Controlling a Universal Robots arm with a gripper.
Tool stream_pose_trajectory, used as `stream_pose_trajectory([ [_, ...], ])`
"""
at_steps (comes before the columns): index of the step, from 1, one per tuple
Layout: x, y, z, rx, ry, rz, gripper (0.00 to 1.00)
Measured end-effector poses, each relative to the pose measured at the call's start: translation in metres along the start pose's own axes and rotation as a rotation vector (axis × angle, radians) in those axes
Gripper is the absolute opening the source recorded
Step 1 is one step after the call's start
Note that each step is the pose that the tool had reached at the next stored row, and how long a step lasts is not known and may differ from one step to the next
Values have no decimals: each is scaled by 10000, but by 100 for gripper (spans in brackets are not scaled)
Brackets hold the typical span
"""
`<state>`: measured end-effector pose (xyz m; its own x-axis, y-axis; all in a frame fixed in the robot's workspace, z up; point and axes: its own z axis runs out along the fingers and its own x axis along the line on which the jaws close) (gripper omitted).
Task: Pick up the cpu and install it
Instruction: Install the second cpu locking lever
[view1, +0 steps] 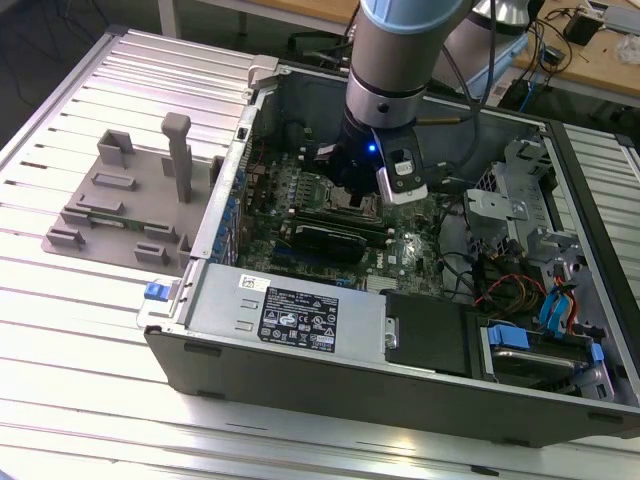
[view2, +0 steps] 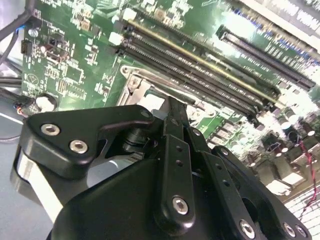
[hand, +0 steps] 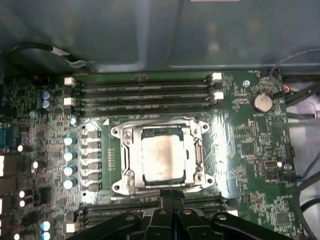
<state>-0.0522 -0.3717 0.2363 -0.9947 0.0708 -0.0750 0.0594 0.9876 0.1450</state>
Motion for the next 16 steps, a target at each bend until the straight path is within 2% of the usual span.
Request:
stream_pose_trajectory([
  [9, 18, 263, 32, 3, -1, -1, 11],
  [11, 15, 274, -2, 21, -3, -4, 11],
  [16, 15, 275, -11, 24, -2, -2, 11],
])
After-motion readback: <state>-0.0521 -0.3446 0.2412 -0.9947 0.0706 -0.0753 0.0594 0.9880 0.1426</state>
